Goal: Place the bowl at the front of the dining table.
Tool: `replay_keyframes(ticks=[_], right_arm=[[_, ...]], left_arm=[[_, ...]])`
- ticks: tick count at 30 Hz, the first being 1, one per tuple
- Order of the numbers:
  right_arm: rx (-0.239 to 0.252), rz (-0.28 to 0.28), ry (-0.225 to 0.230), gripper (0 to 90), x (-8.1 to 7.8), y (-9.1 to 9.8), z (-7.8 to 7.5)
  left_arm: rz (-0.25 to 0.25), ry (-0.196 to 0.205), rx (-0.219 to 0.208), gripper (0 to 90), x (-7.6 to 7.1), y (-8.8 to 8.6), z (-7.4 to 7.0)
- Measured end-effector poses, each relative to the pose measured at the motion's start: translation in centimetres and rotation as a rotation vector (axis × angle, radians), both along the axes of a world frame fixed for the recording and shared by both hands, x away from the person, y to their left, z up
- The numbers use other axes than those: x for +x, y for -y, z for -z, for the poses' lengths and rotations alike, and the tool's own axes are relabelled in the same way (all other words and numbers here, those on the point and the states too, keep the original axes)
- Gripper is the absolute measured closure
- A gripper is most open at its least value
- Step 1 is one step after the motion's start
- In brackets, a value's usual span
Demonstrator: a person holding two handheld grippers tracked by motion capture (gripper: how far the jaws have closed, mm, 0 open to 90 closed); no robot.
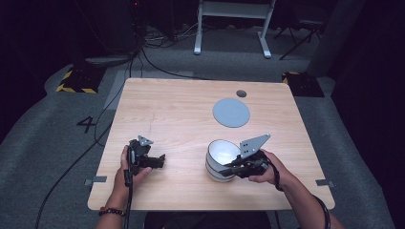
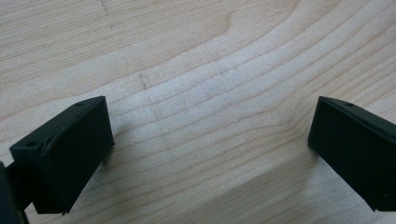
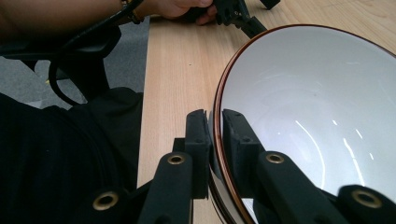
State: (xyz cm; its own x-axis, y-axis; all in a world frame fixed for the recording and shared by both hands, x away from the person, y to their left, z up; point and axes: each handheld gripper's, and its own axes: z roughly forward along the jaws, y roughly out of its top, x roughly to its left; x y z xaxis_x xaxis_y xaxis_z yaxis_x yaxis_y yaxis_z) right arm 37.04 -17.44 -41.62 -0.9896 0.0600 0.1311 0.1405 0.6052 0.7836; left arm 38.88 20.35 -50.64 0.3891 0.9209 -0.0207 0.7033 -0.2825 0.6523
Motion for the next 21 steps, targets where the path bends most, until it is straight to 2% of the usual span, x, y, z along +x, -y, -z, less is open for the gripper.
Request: replay_keyframes(ticks=[2, 7, 11, 12, 14, 17, 21], right_arm=[[0.002, -0.007, -0.017, 82.4, 0.2, -0.1, 0.0], [-0.016, -0.01, -0.021, 82.5, 0.2, -0.2, -0.2], [-0.016, -0.012, -0.015, 82.7, 0.2, -0.2, -0.3], [0.002, -0.008, -0.012, 82.4, 0.3, -0.1, -0.7], [0.006, -0.007, -0.01, 82.2, 0.4, 0.0, -0.9], [-0.014, -0.01, -0.009, 82.0, 0.4, -0.3, -1.3], [-0.013, -0.013, -0.005, 81.9, 0.5, -0.2, -1.4]], left_arm=[[0.0, -0.002, -0.006, 0.1, 0.0, 0.0, 0.0], [-0.001, 0.0, -0.004, 0.0, 0.0, 0.0, 0.0], [-0.001, 0.001, -0.001, 0.0, 0.0, 0.0, 0.0], [-0.002, 0.001, -0.001, 0.1, 0.0, 0.0, 0.0], [0.0, -0.005, -0.01, 0.0, 0.0, 0.1, 0.0], [-0.001, 0.0, -0.003, 0.1, 0.0, 0.0, 0.0], [-0.002, 0.001, -0.002, 0.1, 0.0, 0.0, 0.0]])
